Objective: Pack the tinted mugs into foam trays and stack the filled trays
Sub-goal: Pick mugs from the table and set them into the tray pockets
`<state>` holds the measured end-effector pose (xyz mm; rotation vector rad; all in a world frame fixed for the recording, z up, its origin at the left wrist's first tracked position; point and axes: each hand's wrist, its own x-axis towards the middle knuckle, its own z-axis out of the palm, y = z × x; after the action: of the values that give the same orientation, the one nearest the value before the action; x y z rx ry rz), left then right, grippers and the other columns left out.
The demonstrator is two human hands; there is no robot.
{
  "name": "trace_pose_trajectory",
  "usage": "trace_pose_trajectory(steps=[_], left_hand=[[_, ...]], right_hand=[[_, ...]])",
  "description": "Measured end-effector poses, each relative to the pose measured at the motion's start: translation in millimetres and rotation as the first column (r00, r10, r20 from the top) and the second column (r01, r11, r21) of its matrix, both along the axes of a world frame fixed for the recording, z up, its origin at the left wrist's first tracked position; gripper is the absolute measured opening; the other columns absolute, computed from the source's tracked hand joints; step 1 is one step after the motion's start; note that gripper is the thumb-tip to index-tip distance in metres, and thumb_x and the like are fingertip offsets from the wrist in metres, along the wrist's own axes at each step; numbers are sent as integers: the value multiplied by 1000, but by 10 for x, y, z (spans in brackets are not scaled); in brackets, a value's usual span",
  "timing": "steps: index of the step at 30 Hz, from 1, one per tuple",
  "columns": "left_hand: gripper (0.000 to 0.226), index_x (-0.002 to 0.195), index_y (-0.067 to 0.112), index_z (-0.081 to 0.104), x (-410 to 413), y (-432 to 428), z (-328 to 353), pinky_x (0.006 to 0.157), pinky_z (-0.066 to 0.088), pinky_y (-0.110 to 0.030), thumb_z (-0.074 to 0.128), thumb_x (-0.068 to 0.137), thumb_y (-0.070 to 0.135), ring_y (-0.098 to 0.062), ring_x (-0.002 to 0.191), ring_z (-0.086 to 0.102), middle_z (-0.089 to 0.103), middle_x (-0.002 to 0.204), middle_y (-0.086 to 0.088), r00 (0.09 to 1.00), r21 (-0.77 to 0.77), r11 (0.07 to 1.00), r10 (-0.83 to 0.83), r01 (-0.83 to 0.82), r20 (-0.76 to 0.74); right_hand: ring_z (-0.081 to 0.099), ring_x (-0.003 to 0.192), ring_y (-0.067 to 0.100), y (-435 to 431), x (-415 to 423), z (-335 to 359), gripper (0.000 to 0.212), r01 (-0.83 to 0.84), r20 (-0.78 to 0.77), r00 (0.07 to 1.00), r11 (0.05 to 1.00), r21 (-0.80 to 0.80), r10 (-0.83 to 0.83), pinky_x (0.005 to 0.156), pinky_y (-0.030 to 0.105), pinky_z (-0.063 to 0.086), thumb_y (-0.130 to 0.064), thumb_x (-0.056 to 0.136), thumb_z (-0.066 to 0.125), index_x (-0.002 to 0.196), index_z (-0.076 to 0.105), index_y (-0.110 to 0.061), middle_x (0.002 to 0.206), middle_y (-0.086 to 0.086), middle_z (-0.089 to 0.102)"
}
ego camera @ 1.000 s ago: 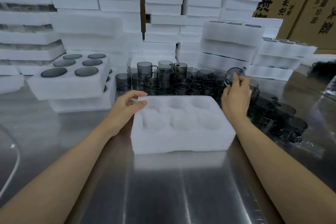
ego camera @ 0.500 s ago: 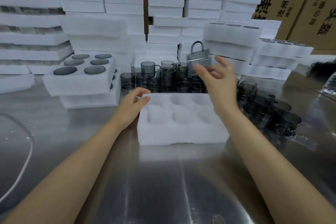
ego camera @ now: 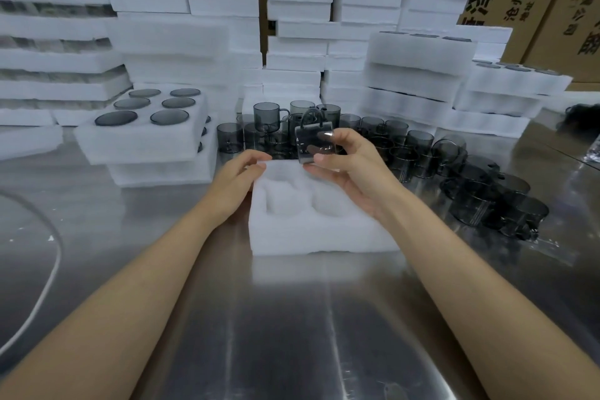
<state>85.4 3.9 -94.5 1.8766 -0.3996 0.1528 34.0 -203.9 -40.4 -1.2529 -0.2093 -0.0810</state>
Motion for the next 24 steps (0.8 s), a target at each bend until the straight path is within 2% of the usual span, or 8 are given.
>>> trace_pose_trajectory(steps=[3, 6, 7, 10, 13, 16, 20, 24], left_hand=[[17, 99, 35, 64, 17, 3, -11, 69, 41, -10, 50, 98, 25, 2, 81, 59, 64, 96, 10, 1000, -4, 1000, 0, 0, 5], [17, 103, 27, 64, 17, -13, -11, 73, 42, -16, 49, 99, 21, -5, 85, 58, 64, 97, 6, 1000, -10, 1000, 2, -2, 7], [17, 105, 25, 64, 16, -16, -10, 74, 43, -18, 49, 99, 21, -7, 86, 58, 64, 98, 4, 1000, -17, 1000, -1, 1, 3], [17, 107, 23, 64, 8, -13, -6, 75, 43, -20, 49, 99, 20, -10, 88, 59, 64, 98, 2, 1000, -34, 999, -13, 13, -4], [17, 107, 24, 64, 0, -20, -1, 76, 43, -20, 49, 99, 20, -10, 89, 58, 65, 99, 3, 1000, -29, 1000, -11, 11, 3], [17, 108, 26, 63, 0, -25, -12, 79, 42, -19, 48, 100, 22, -11, 93, 58, 65, 103, 1, 999, 24, 1000, 5, -6, 38], [18, 109, 29, 60, -26, -29, -14, 74, 37, -1, 44, 102, 24, 11, 91, 54, 62, 113, 5, 991, 102, 994, 26, -40, 131], [19, 110, 28, 60, -24, -28, -16, 75, 33, 2, 43, 103, 25, 20, 91, 50, 59, 117, 7, 989, 136, 990, 28, -48, 148]], right_hand=[[69, 84, 24, 2, 6, -7, 32, 9, 18, 1000, 1000, -21, -9, 85, 46, 55, 11, 80, 65, 96, 51, -13, 107, 6, 63], [67, 90, 14, 32, 15, -20, 42, 71, 9, 997, 993, -99, -71, 87, 50, 55, -7, 80, 75, 112, 49, -17, 113, 2, 60], [66, 94, 15, 44, 18, -23, 45, 95, 6, 995, 988, -121, -95, 87, 51, 55, -9, 79, 76, 115, 50, -18, 115, 2, 59], [61, 97, 21, 52, 20, -32, 44, 150, 42, 989, 971, -185, -145, 93, 52, 52, -6, 76, 77, 111, 56, -21, 111, 3, 57], [56, 103, 22, 22, 9, -44, 50, 161, 137, 982, 951, -265, -128, 101, 45, 46, 0, 70, 78, 107, 57, -26, 99, -4, 63], [59, 109, 22, 23, -2, -54, 52, 171, 211, 971, 937, -303, -109, 96, 43, 50, 6, 70, 77, 104, 58, -28, 108, -4, 60], [60, 111, 10, 39, -34, -50, 53, 172, 293, 953, 936, -307, -79, 80, 33, 56, 11, 74, 71, 111, 51, -21, 118, -11, 60], [60, 113, 18, 11, -34, -42, 49, 157, 280, 957, 954, -257, -82, 88, 40, 54, 10, 75, 70, 110, 49, -18, 124, 0, 59]])
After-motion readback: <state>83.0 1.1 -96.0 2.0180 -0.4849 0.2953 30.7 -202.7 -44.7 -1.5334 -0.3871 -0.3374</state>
